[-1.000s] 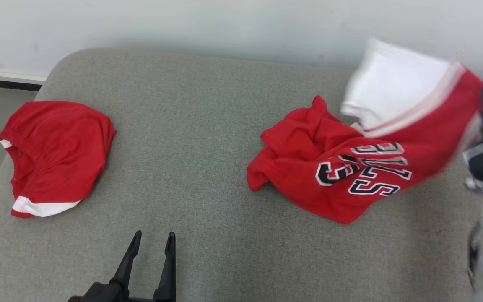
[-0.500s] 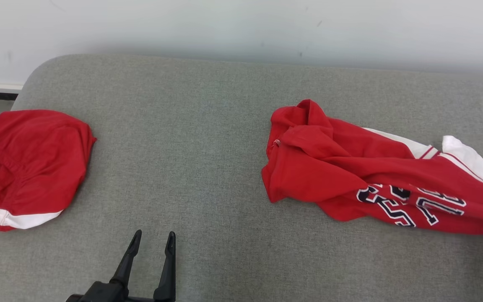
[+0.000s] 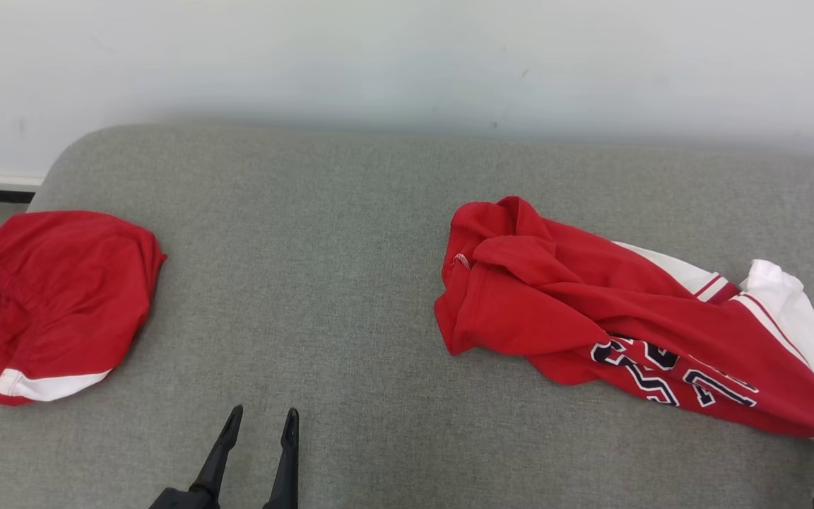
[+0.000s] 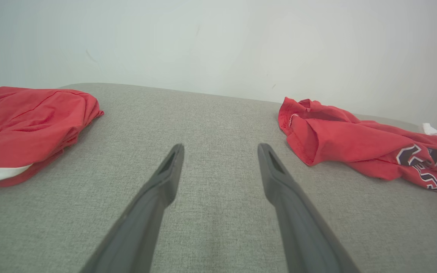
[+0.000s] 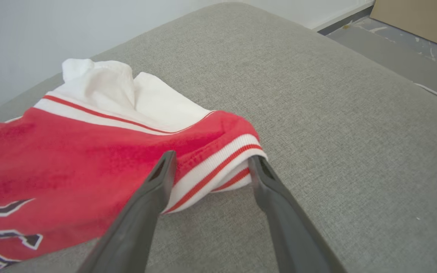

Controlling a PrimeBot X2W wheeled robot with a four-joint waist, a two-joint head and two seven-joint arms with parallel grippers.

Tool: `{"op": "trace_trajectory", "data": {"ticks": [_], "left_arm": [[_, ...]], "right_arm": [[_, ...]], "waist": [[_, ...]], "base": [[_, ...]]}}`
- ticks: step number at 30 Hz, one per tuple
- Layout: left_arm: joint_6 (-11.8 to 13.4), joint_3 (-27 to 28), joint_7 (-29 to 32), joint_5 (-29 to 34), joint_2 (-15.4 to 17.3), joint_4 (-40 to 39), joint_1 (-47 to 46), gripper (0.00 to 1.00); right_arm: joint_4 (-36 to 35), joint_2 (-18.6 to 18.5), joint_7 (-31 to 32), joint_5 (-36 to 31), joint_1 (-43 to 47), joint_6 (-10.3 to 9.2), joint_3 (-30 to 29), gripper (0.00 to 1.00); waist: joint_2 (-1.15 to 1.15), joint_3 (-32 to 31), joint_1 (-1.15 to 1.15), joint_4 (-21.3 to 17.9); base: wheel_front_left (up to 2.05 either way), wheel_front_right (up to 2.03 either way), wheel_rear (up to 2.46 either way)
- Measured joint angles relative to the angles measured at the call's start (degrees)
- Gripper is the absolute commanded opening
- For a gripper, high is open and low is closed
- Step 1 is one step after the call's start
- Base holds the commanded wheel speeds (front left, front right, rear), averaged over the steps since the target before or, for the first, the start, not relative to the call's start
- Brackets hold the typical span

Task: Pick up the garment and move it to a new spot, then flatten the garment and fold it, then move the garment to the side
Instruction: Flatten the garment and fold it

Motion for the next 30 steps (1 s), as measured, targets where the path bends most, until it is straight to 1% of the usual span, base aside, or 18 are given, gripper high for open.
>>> {"op": "trace_trajectory", "data": {"ticks": [3,9,11,14,17,19,20,23,26,30], "left_arm": [[0.02,0.23,0.00,-0.07,0.00,0.03,0.68,1.00],[0.53,1.41,0.00,-0.24,0.00,0.16,2.28,1.00],[0.63,1.93,0.00,-0.45,0.00,0.10,2.57,1.00],[1.01,2.42,0.00,-0.58,0.00,0.15,3.10,1.00],[1.05,2.70,0.00,-0.67,0.00,0.33,3.26,1.00],[1.12,2.94,0.00,-0.67,0.00,0.38,3.50,1.00],[1.12,2.94,0.00,-0.67,0.00,0.38,3.50,1.00],[1.19,3.37,0.00,-0.67,0.01,0.63,3.78,1.00],[1.19,3.64,0.00,-0.67,0.00,0.83,4.16,1.00],[0.99,3.96,0.00,-0.48,0.00,1.75,4.00,1.00]], "right_arm": [[-3.61,-0.07,-1.96,1.29,4.68,0.00,4.35,1.00],[-13.13,-0.03,-8.66,3.01,14.19,0.00,13.06,1.00],[-16.89,-0.04,-11.84,2.12,16.44,0.00,16.40,1.00],[-20.46,-0.04,-16.08,0.98,18.14,0.00,20.79,1.00],[-21.70,-0.09,-18.66,1.35,19.29,0.00,25.01,1.00],[-21.94,-0.04,-19.14,1.15,19.67,0.00,28.73,1.00],[-21.94,-0.04,-19.14,1.15,19.67,0.00,28.73,1.00],[-21.96,0.00,-19.17,-0.40,19.98,0.00,32.77,1.00],[-21.64,-0.01,-19.24,-0.48,20.00,0.00,34.18,1.00],[-21.28,-0.01,-19.22,0.20,19.99,0.00,34.59,1.00]], "waist": [[0.00,-1.13,0.00,-0.15],[0.00,-2.92,0.00,-1.25],[0.00,-3.28,0.00,-1.92],[0.00,-3.77,-0.01,-2.93],[0.00,-4.38,0.00,-3.67],[0.00,-4.81,-0.01,-4.13],[0.00,-4.81,-0.01,-4.13],[0.00,-5.28,-0.01,-4.68],[0.00,-5.58,-0.01,-4.97],[0.00,-5.52,0.00,-5.29]], "base": [[0.00,0.00,0.00],[0.00,0.00,0.00],[0.00,0.00,0.00],[0.00,0.00,0.00],[0.00,0.00,0.00],[0.00,0.00,0.00],[0.00,0.00,0.00],[0.00,0.00,0.00],[0.00,0.00,0.00],[0.00,0.00,0.00]]}}
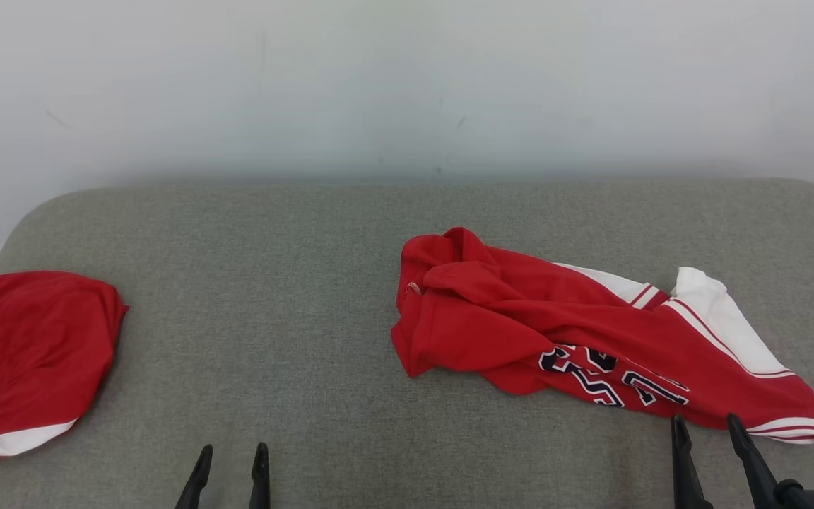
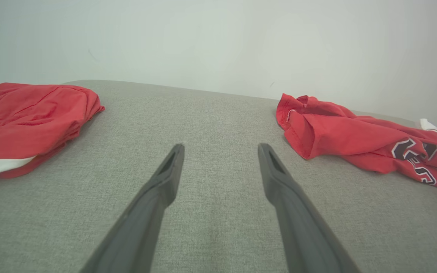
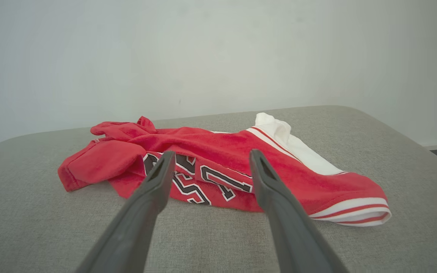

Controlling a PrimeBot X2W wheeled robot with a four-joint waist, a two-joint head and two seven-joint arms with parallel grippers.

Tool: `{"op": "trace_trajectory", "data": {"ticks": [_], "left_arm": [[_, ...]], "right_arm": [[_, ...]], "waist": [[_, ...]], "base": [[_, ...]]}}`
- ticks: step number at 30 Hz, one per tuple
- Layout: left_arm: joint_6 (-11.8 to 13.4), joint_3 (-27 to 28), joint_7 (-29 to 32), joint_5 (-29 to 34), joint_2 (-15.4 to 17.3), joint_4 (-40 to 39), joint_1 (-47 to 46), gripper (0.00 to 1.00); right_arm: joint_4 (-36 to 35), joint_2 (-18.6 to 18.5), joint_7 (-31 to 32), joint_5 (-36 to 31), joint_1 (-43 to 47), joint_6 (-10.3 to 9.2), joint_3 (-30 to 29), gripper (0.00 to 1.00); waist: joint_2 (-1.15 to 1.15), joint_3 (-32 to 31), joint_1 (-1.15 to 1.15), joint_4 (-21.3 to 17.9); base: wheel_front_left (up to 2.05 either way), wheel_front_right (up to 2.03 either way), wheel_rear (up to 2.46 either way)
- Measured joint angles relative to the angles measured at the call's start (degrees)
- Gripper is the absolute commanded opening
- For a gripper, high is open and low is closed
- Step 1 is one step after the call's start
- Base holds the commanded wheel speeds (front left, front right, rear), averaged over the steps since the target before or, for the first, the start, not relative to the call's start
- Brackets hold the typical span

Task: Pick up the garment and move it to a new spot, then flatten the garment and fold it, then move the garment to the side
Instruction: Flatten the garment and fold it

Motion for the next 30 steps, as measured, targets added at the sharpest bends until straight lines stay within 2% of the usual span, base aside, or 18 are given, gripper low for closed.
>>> {"op": "trace_trajectory", "data": {"ticks": [12,15,21,30], "left_arm": [[-1.54,-6.09,1.07,-1.04,0.57,9.34,-13.27,1.00],[-1.59,-8.78,4.26,-2.48,0.54,12.85,-18.04,1.00],[-1.85,-13.02,11.00,-9.24,0.30,20.28,-30.55,1.00],[-1.85,-13.55,16.83,-15.52,0.12,32.78,-41.85,1.00]], "right_arm": [[0.58,-0.02,-0.16,1.29,-0.49,0.00,0.64,1.00],[0.59,-0.02,-0.19,1.43,-0.85,0.00,1.01,1.00],[0.30,-0.02,-0.10,1.51,-1.61,0.00,2.21,1.00],[0.40,-0.03,0.13,1.91,-2.78,0.00,3.89,1.00]], "waist": [[0.00,0.57,0.01,-2.93],[0.00,0.75,0.01,-3.81],[0.00,2.03,0.01,-5.64],[0.00,4.78,0.01,-10.34]], "base": [[0.00,0.00,0.00],[0.00,0.00,0.00],[0.00,0.00,0.00],[0.00,0.00,0.00]]}}
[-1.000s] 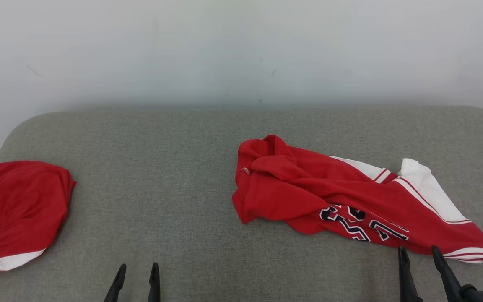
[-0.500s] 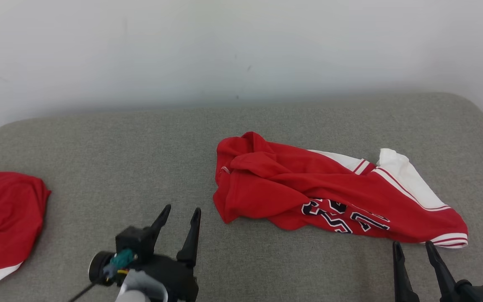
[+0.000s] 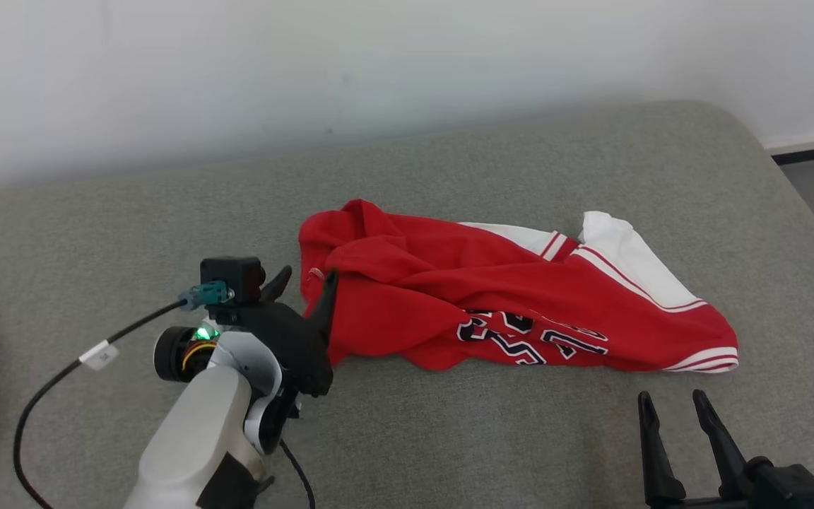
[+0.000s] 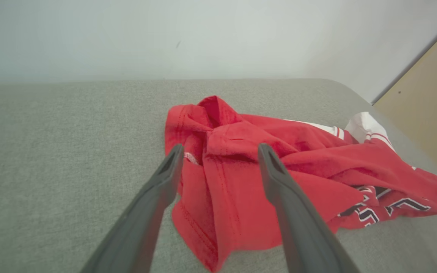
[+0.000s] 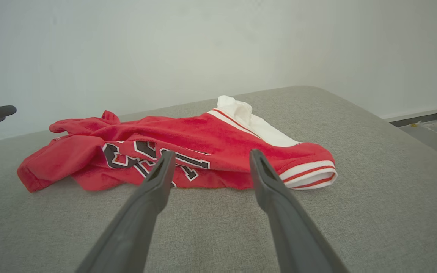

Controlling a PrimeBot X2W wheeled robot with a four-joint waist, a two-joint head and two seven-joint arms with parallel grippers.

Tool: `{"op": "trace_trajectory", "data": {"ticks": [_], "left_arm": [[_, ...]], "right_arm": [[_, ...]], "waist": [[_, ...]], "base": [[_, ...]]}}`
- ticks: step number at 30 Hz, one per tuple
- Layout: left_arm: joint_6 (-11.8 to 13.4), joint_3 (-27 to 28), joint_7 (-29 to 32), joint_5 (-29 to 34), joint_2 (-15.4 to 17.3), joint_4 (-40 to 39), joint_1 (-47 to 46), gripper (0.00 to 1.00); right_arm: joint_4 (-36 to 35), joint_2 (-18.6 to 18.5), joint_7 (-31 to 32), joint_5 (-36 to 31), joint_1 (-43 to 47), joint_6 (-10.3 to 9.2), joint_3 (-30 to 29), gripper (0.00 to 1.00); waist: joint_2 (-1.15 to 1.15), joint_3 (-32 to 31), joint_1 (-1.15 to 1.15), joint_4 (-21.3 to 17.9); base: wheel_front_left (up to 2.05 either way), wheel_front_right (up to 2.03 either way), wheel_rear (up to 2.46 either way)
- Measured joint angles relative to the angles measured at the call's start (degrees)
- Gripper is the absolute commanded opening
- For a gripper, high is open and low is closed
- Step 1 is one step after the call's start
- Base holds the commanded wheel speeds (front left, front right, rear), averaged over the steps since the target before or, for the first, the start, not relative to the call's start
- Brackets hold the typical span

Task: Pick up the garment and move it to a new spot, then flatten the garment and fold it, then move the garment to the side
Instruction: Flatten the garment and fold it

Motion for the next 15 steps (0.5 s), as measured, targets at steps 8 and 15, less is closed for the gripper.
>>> {"op": "trace_trajectory", "data": {"ticks": [8,15], "left_arm": [[2.38,-0.34,1.78,-2.18,-0.09,8.71,-7.56,1.00],[3.98,-0.58,0.98,-2.31,-0.12,13.61,-10.11,1.00]], "right_arm": [[0.29,0.00,-0.25,0.69,-1.22,0.00,1.72,1.00],[0.74,0.00,-0.71,1.12,-1.51,0.00,2.09,1.00]], "waist": [[0.00,3.15,0.00,-4.88],[0.01,5.16,0.01,-7.10]], "base": [[0.00,0.00,0.00],[0.00,0.00,0.00]]}}
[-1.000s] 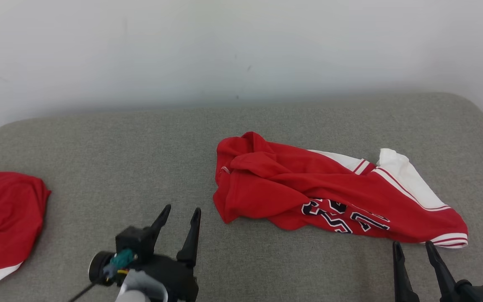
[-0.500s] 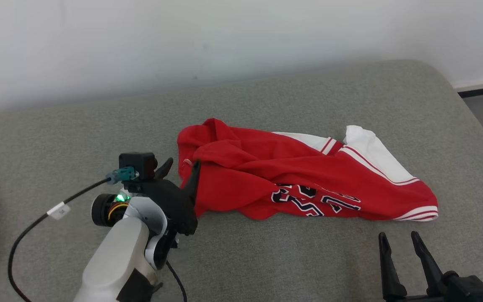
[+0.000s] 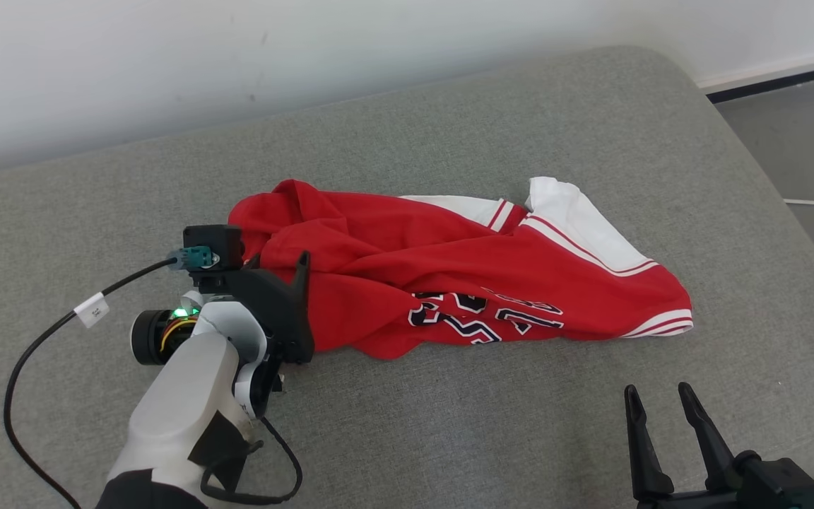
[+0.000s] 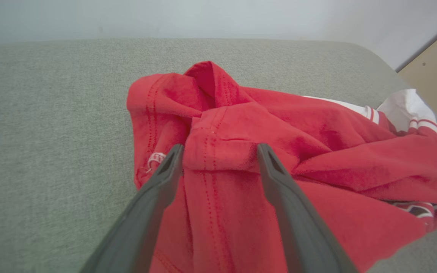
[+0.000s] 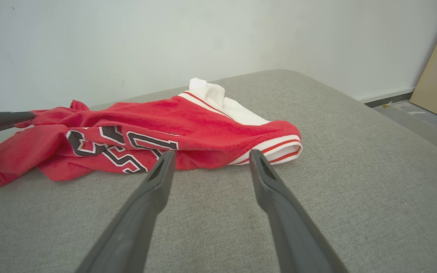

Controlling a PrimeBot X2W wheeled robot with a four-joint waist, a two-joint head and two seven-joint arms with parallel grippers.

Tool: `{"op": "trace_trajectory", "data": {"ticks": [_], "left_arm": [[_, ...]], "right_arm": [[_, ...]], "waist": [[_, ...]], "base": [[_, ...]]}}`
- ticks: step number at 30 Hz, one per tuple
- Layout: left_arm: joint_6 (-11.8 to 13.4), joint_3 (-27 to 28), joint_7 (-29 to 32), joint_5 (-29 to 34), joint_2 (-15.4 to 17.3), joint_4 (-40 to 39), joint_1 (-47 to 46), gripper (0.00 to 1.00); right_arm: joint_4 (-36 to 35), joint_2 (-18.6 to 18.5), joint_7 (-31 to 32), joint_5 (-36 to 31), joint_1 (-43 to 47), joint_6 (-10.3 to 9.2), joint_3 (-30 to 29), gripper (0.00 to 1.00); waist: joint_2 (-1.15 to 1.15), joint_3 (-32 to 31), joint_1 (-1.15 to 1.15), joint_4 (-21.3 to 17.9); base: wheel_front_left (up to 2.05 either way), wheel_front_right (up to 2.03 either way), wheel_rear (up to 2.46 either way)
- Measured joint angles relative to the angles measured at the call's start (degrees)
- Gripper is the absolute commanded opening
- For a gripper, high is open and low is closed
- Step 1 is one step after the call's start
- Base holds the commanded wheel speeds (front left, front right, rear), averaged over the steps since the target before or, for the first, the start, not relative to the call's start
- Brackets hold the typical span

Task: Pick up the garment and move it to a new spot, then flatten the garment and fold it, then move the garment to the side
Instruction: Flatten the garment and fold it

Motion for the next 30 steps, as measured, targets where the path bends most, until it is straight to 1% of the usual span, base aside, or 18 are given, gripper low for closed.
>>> {"op": "trace_trajectory", "data": {"ticks": [5,7,8,9,10,15,20,25,30], "left_arm": [[0.84,-0.25,-1.10,0.13,0.05,2.41,-1.48,1.00],[0.38,-0.45,-1.59,0.11,0.08,2.96,-2.14,1.00],[0.27,-0.67,-1.34,0.09,0.03,3.35,-2.48,0.97],[-0.11,-0.86,-1.10,-0.11,0.03,3.78,-2.69,0.24],[-0.33,-1.14,-0.98,-0.30,0.02,4.07,-2.75,0.00],[-1.16,-2.15,-0.65,-1.25,0.00,5.23,-3.08,0.00],[-2.02,-3.24,-0.91,-3.69,-0.01,4.95,-3.22,0.00],[-2.01,-3.48,-3.18,-6.52,0.00,3.21,-2.13,0.00],[-1.52,-3.33,-6.91,-9.43,0.00,-0.83,2.04,0.00]], "right_arm": [[0.25,0.00,0.00,0.05,-0.60,0.00,0.40,1.00],[0.27,0.00,-0.01,0.08,-0.71,0.00,0.47,1.00],[0.30,0.00,-0.02,0.10,-0.82,0.00,0.49,1.00],[0.32,0.00,-0.03,0.15,-0.91,0.00,0.48,1.00],[0.36,0.00,-0.03,0.16,-0.99,0.00,0.55,1.00],[0.57,0.00,-0.12,0.43,-1.21,0.00,0.45,1.00],[0.87,0.00,-0.29,0.65,-1.51,0.00,-0.22,1.00],[1.12,0.01,-0.55,1.19,-1.44,0.00,-0.43,1.00],[1.27,0.00,-0.54,1.19,-0.71,0.00,-1.04,1.00]], "waist": [[0.00,0.40,-0.01,-0.22],[0.00,0.58,-0.01,-0.14],[0.00,0.67,-0.01,-0.05],[0.00,0.75,-0.01,0.05],[0.00,0.80,-0.01,0.15],[0.00,1.00,-0.01,0.60],[0.00,0.99,-0.01,1.76],[0.00,0.34,-0.01,3.44],[0.00,-0.55,-0.01,5.75]], "base": [[0.00,0.00,0.00],[0.00,0.00,0.00],[0.00,0.00,0.00],[0.00,0.00,0.00],[0.00,0.00,0.00],[0.00,0.00,0.00],[0.00,0.00,0.00],[0.00,0.00,0.00],[0.00,0.00,0.00]]}}
